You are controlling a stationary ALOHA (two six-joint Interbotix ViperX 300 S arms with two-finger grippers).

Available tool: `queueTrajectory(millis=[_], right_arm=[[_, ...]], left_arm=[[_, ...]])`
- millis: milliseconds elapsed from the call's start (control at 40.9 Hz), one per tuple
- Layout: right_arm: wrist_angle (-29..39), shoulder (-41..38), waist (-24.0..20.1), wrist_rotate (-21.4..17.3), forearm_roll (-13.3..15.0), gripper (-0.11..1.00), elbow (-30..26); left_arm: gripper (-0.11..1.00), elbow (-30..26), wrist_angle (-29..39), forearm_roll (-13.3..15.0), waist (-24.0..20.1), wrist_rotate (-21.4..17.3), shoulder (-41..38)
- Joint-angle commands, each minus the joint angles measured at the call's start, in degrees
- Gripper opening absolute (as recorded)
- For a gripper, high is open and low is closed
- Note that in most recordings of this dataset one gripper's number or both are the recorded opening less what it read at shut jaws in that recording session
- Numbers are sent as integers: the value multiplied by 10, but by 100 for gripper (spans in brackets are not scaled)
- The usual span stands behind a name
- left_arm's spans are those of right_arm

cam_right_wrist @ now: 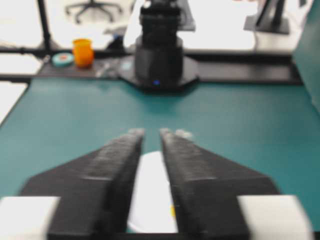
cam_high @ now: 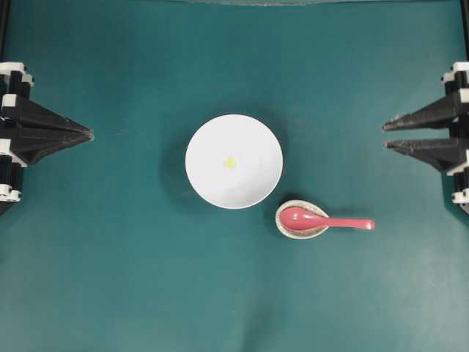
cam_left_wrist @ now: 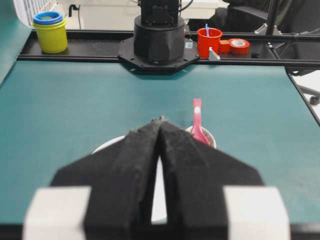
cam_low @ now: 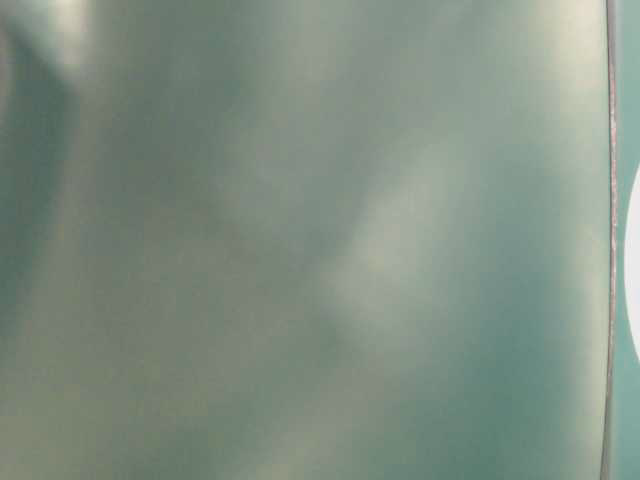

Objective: Scoop the yellow hexagonal prism block from the bowl with a spoon using the right arm.

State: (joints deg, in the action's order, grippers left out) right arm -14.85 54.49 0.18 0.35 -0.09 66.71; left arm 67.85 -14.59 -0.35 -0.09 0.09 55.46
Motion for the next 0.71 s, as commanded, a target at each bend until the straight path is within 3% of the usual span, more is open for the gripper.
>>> queueTrajectory(millis=[0,171,441,685], right_arm=[[-4,-4,2,-2,1,42,-17],[-2,-10,2,-5,0,56,-16],[-7,-41,2,-8,-7,55,-10],[-56,-105,-1,-11,-34,55,-1]], left_arm=[[-1,-16,-3,-1,-1,1,-4],[-1,-16,-2,-1,-1,1,-4],[-1,-16,-2,-1,-1,3,-4],[-1,-15,-2,-1,-1,3,-4]])
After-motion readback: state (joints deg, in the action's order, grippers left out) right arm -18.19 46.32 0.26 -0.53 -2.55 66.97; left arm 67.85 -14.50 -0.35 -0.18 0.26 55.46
